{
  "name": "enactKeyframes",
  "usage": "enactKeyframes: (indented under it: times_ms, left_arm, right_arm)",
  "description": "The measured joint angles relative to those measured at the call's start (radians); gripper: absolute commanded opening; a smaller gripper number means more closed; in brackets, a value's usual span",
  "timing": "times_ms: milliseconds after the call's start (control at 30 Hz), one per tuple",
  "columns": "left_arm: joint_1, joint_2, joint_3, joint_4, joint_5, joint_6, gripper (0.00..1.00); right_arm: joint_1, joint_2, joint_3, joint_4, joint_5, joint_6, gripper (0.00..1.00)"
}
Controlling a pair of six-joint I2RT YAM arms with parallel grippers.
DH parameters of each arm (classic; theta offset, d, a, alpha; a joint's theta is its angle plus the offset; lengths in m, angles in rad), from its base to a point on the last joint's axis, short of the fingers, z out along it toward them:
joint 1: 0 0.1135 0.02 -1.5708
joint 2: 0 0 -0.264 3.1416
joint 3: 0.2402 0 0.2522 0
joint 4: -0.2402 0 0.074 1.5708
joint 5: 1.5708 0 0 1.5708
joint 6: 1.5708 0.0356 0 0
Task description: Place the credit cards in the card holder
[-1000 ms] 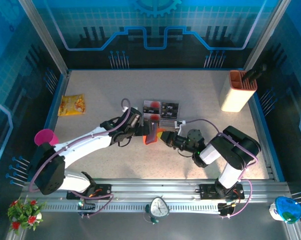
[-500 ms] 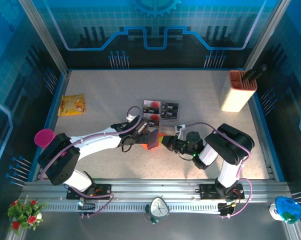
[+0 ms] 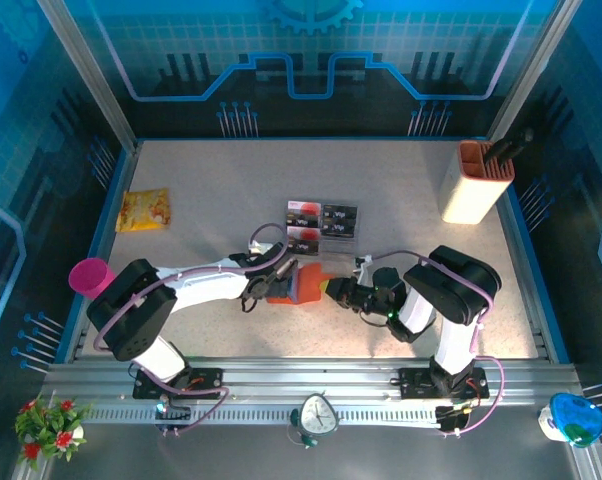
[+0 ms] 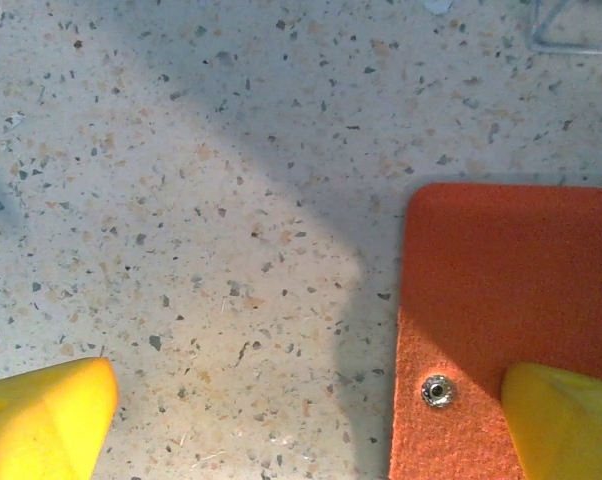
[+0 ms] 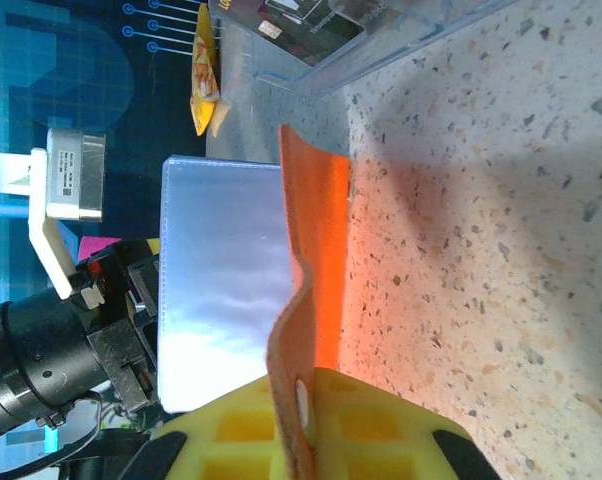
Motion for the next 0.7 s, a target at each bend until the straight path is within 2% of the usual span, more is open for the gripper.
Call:
enactKeyframes:
  times_ms: [100,200,700]
  left_arm:
    - [-0.002,0.000,0.000,-0.003,-0.010,0.000,0.99]
    - [-0.010,0.000,0.000,-0.008,-0.018,0.001,0.99]
    - [-0.065,-0.018,0.073,-0.052,-0.037,0.013,0.99]
  right_arm:
    - [0.000,0.000,-0.012,0.005,0.008,-0.002,0.34]
    - [0.000,0.000,-0.027,0.010,0.014,-0.007,0.39]
    - [-0.065,-0.060,-0.074,0.020,0.010,-0.008,0.43]
